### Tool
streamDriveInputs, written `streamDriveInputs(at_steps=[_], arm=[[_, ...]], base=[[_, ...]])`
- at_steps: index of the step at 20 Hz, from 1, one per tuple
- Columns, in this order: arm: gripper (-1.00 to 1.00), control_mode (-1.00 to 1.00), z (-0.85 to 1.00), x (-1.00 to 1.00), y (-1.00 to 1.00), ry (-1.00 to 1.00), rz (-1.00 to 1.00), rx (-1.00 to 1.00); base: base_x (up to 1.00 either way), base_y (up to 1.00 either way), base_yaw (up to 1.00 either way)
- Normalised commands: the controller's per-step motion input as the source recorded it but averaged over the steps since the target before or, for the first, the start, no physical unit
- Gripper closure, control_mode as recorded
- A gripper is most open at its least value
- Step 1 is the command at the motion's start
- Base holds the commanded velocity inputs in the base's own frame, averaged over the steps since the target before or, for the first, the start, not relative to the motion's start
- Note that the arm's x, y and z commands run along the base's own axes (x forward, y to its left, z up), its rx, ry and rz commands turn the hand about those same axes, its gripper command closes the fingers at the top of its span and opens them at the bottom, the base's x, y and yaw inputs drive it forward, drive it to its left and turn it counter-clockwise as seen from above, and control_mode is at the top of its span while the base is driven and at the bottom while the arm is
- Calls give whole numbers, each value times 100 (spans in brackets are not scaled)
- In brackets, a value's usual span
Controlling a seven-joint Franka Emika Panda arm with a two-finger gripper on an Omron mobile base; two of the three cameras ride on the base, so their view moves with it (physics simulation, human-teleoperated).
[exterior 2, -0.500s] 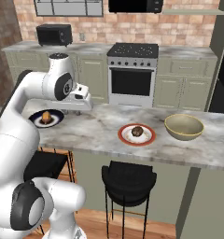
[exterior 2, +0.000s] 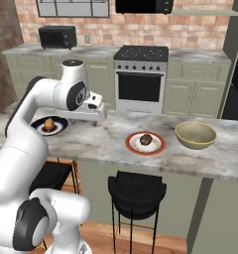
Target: Pick the chicken drumstick and potato from their plates and place them in the bowl. Then put the bowl in the fridge.
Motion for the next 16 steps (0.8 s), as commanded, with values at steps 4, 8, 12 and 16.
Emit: streamDriveInputs(at_steps=[4,8,12,16], arm=[[-100,-100,-10,-2,-47,-9,0,5],[-100,-100,-21,4,-47,-14,-9,2],[-100,-100,-29,17,-45,-4,-35,0],[-100,-100,-28,25,-38,-1,-43,0]], base=[[0,0,0],[0,0,0],[0,0,0],[0,0,0]])
